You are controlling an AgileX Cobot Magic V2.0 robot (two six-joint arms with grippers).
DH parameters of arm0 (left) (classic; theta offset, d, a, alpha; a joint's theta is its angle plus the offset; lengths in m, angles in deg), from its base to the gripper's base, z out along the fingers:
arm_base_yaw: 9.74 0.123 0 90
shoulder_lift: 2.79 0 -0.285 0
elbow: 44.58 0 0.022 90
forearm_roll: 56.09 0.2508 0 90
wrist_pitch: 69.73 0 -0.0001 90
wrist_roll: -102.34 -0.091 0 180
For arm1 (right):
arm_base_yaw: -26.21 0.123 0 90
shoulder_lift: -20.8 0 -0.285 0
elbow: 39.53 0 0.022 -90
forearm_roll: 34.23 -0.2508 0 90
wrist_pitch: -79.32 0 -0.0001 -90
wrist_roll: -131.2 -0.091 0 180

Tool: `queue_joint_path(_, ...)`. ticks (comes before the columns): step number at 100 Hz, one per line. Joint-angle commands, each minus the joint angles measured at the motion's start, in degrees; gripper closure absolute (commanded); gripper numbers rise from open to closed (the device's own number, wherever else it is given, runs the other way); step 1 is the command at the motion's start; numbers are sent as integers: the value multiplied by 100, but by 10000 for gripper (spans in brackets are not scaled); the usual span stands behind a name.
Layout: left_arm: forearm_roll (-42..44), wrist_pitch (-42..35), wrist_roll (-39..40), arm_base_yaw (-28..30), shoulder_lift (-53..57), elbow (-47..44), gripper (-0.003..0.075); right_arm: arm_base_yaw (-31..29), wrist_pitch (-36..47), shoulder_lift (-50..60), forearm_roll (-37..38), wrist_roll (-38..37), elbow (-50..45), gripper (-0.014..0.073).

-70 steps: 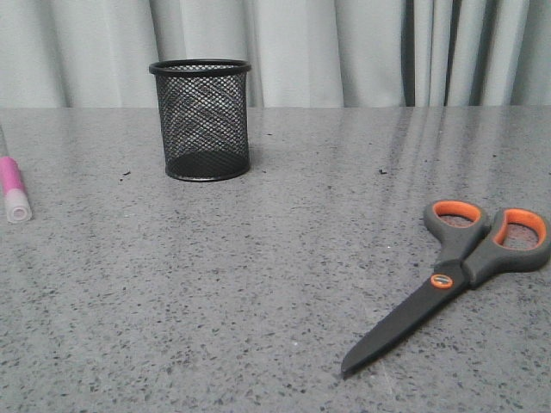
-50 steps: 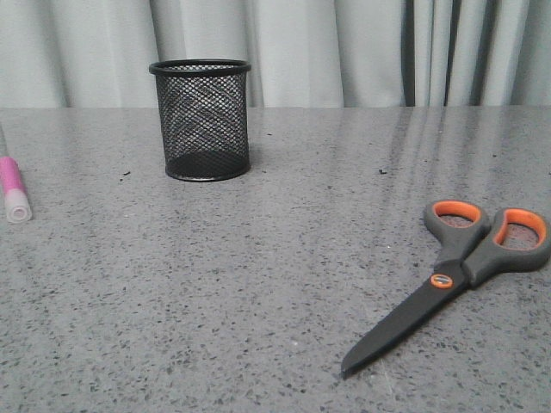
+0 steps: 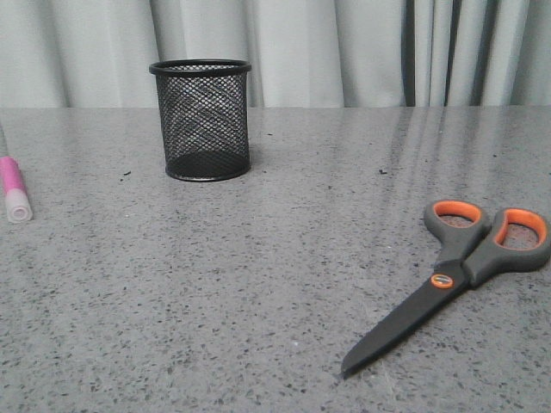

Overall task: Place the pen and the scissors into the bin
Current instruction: 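Move the left gripper down toward the pink marker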

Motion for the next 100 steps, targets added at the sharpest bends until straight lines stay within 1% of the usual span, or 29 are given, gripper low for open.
queue_joint_path(1, 41, -295, 40, 19, 186, -250, 739, -29, 452, 79, 100, 26, -87, 670)
queue_joint_path(10, 312, -404, 40, 19, 186, -250, 739, -29, 1120, 79, 100, 26, -87, 670)
queue_joint_path(14, 231, -571, 40, 19, 186, -250, 739, -29, 1565, 79, 21, 1, -87, 670)
queue_joint_path(15, 56, -661, 40, 19, 186, -250, 739, -29, 1720, 79, -121, -40, -87, 670)
queue_joint_path(16, 56, -711, 40, 19, 186, -250, 739, -29, 1800, 79, -121, -67, -87, 670)
queue_joint_path(18, -212, -818, 40, 19, 186, -250, 739, -29, 2029, 79, -327, -166, -87, 670)
queue_joint_path(20, -728, -1021, 40, 19, 186, -250, 739, -29, 2233, 79, -641, -277, -87, 670)
queue_joint_path(21, -728, -1074, 40, 19, 186, -250, 739, -29, 2295, 79, -641, -311, -87, 670)
queue_joint_path(24, -1452, -1346, 40, 19, 186, -250, 739, -29, 2578, 79, -1008, -446, -87, 670)
queue_joint_path(29, -2498, -1664, 40, 19, 186, -250, 739, -29, 2889, 79, -1510, -581, -87, 670)
queue_joint_path(31, -2742, -1759, 40, 19, 186, -250, 739, -29, 2970, 79, -1628, -636, -87, 670)
queue_joint_path(36, -3691, -2062, 40, 19, 186, -239, 739, -29, 3032, 79, -1955, -648, -87, 670)
queue_joint_path(37, -3691, -2093, 40, 19, 186, -239, 739, -29, 3032, 79, -1980, -648, -87, 670)
queue_joint_path(41, -4480, -2176, 40, 19, 186, -239, 739, -29, 3032, 79, -2152, -674, -87, 670)
queue_joint_path(51, -5615, -2177, 40, 19, 186, -239, 739, -29, 3045, 79, -2811, -816, -77, 670)
queue_joint_path(56, -6008, -2051, 40, 19, 186, -225, 739, -29, 3090, 79, -3001, -841, -48, 670)
queue_joint_path(60, -6200, -1785, 40, -9, 186, -162, 736, -29, 3050, 79, -3012, -852, 54, 670)
queue_joint_path(65, -6132, -1369, -35, -37, 186, -48, 722, -29, 2779, 79, -3000, -852, 242, 666)
queue_joint_path(68, -6062, -1101, -122, -53, 177, 45, 701, -29, 2443, 32, -2974, -769, 413, 655)
queue_joint_path(73, -5952, -852, -412, -71, 94, 248, 639, -29, 1879, -100, -2914, -605, 676, 613)
queue_joint_path(78, -5874, -717, -772, -80, -38, 511, 542, -29, 1353, -302, -2810, -386, 945, 543)
queue_joint_path(80, -5874, -671, -935, -80, -117, 640, 516, -29, 1168, -404, -2806, -283, 1055, 503)
queue_joint_path(83, -5874, -598, -1092, -80, -242, 822, 453, -29, 973, -561, -2806, -160, 1195, 431)
queue_joint_path(85, -5874, -546, -1154, -80, -360, 966, 419, -29, 861, -690, -2806, -93, 1296, 400)
queue_joint_path(90, -5816, -365, -1241, -80, -719, 1317, 356, -29, 673, -1025, -2806, -51, 1526, 286)
queue_joint_path(95, -5660, -108, -1254, -80, -1171, 1738, 335, -29, 513, -1384, -2806, -51, 1759, 207)
queue_joint_path(100, -5446, 248, -1416, -80, -1693, 2129, 339, -29, 399, -1746, -2833, -51, 1988, 166)
